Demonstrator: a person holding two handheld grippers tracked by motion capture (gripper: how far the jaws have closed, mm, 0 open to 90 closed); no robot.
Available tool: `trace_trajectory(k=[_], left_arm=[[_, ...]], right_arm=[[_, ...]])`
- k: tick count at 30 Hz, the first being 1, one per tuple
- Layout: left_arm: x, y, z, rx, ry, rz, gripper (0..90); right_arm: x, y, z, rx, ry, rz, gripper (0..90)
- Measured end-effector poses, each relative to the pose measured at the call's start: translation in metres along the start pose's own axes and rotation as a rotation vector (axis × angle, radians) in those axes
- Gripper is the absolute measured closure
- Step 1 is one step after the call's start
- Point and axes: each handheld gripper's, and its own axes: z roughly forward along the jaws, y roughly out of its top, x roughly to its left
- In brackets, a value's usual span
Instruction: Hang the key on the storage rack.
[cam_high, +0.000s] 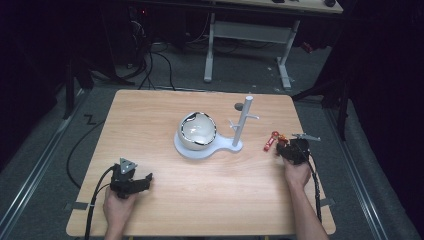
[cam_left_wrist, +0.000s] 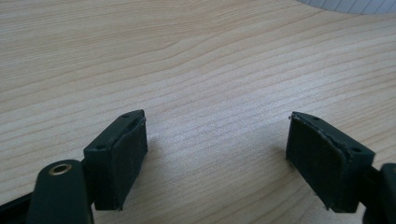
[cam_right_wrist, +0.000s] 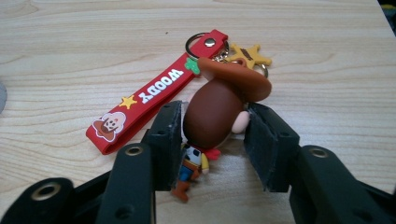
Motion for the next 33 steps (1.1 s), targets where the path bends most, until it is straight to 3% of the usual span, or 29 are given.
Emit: trace_trajectory(k=[9,11,16,23,33], left_arm=[[0.0,0.0,0.0,0.001,0.0,0.0,21.3],[0.0,0.0,0.0,0.001,0.0,0.0,21.3],[0.0,0.0,0.0,0.001,0.0,0.0,21.3],[0.0,0.0,0.0,0.001,0.0,0.0,21.3],[0.0,0.0,0.0,0.001,0.0,0.0,21.3]], right_arm=[[0.006,-0.001,0.0,-0.005,-0.016,-0.062,60.7],[0.009,-0.002,0.0,-0.006,-0.03,-0.096,61.2],[0.011,-0.002,-0.001,-0.011,-0.025,-0.113,61.6],[0.012,-0.003,-0.007,-0.028,0.004,-0.122,61.9],[0.015,0.005,-0.034,-0.1,0.051,-0.158,63.2]])
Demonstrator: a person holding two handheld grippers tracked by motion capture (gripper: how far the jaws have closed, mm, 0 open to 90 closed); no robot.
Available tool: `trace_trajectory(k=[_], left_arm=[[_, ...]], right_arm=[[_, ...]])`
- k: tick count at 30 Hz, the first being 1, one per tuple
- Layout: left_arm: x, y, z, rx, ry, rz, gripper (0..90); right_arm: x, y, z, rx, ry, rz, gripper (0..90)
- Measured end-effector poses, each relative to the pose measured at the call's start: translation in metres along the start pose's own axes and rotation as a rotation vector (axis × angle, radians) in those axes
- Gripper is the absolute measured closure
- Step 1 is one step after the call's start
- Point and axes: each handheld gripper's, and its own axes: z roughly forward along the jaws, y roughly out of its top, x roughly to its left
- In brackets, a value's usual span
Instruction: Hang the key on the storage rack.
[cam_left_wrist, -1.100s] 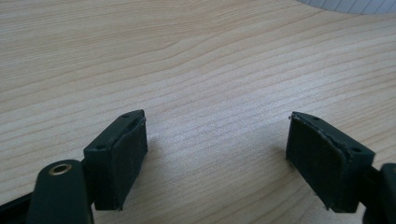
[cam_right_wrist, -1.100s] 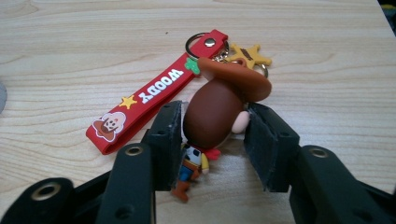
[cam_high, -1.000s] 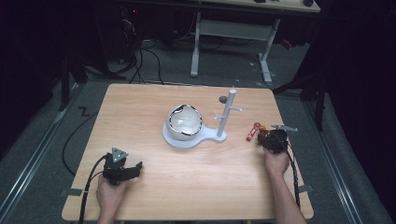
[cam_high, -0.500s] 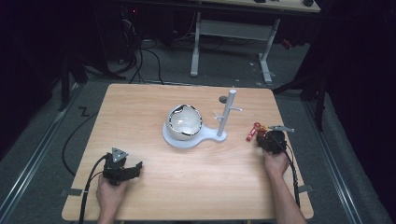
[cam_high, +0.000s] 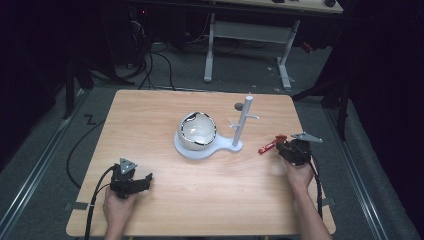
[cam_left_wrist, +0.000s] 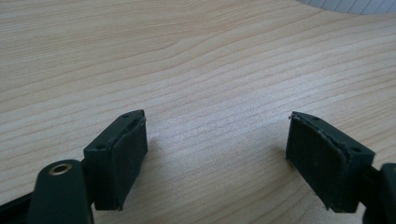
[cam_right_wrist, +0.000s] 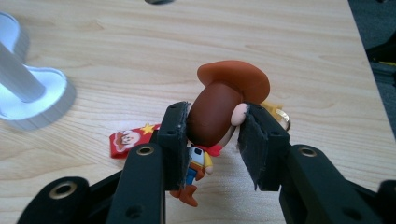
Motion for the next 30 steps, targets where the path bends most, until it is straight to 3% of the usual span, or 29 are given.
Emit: trace_trajectory(k=[5,14,23,30], left_arm=[[0.0,0.0,0.0,0.0,0.0,0.0,21.3],[0.0,0.0,0.0,-0.001,0.0,0.0,21.3],[0.0,0.0,0.0,-0.001,-0.001,0.0,21.3],[0.0,0.0,0.0,-0.001,-0.001,0.0,21.3]], right_arm=[[-0.002,0.005,-0.013,-0.037,0.029,0.001,68.4],[-0.004,0.006,-0.019,-0.043,0.042,-0.007,68.8],[-0.002,0.01,-0.034,-0.089,0.068,-0.007,68.8],[0.001,0.02,-0.052,-0.128,0.082,-0.04,68.8]])
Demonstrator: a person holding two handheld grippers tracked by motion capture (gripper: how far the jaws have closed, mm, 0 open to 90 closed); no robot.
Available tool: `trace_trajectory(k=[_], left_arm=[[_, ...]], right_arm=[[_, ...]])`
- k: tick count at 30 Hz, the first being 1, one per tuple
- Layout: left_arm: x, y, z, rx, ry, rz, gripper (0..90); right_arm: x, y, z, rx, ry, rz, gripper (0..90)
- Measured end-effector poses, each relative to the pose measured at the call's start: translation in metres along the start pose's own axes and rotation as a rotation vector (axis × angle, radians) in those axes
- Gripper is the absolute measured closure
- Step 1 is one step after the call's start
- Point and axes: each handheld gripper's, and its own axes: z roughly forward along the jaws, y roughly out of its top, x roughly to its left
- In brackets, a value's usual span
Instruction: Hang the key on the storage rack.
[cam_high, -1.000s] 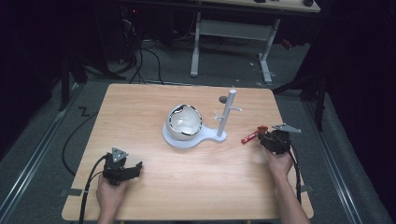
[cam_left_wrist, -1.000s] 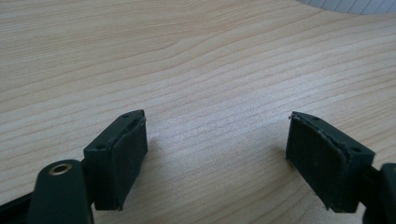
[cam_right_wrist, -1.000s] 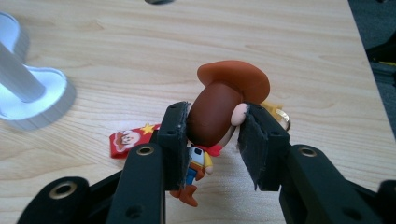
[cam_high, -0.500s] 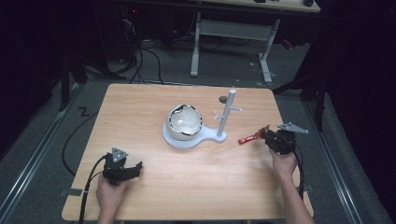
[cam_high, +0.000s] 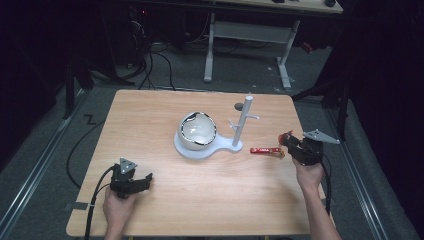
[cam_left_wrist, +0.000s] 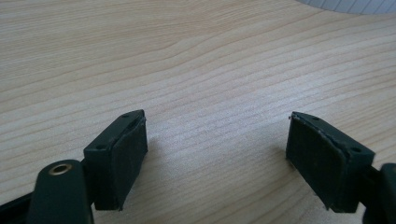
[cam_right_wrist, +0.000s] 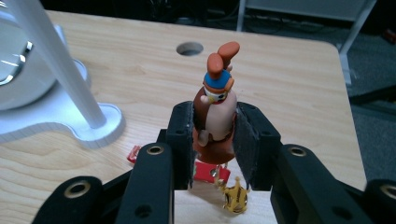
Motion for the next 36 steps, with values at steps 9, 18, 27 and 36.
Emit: trace_trajectory(k=[9,18,27,36], left_arm=[[0.0,0.0,0.0,0.0,0.0,0.0,21.3],[0.0,0.0,0.0,0.0,0.0,0.0,21.3],[0.0,0.0,0.0,0.0,-0.002,-0.001,21.3],[0.0,0.0,0.0,0.0,-0.001,-0.001,21.3]], right_arm=[[0.011,0.012,-0.015,-0.061,0.029,-0.033,68.8],[0.021,0.03,-0.029,-0.113,0.069,-0.052,68.8],[0.032,0.047,-0.041,-0.154,0.094,-0.088,68.8],[0.041,0.065,-0.052,-0.189,0.124,-0.099,68.9]])
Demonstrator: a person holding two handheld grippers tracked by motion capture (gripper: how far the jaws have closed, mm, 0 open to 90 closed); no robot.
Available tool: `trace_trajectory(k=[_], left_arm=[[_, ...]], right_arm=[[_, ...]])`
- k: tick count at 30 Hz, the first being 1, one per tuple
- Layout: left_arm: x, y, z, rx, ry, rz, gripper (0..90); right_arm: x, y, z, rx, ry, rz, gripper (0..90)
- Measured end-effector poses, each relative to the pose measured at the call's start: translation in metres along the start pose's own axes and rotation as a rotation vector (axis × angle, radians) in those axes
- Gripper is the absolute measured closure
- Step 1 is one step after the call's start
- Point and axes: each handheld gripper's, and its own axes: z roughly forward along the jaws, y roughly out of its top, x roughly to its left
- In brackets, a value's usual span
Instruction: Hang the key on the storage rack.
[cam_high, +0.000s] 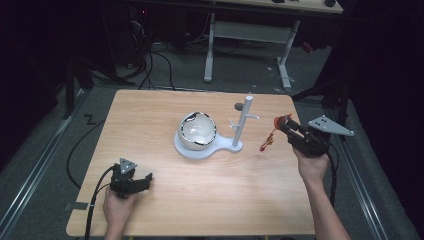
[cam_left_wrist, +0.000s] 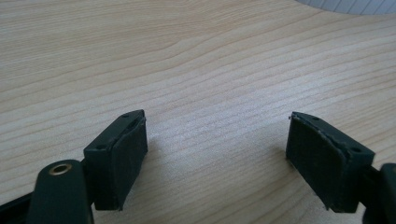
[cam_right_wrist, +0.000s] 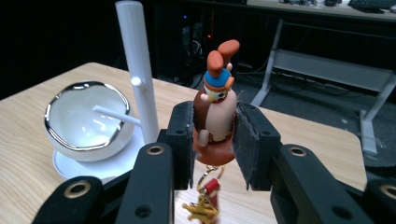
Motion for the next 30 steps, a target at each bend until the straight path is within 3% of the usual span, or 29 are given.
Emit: trace_trajectory(k=[16,30], left_arm=[[0.0,0.0,0.0,-0.001,0.0,0.0,21.3],[0.0,0.0,0.0,0.0,0.001,0.001,21.3]], right_arm=[[0.012,0.029,0.001,-0.033,0.057,-0.025,68.9],[0.024,0.047,0.006,-0.043,0.078,-0.056,68.8]])
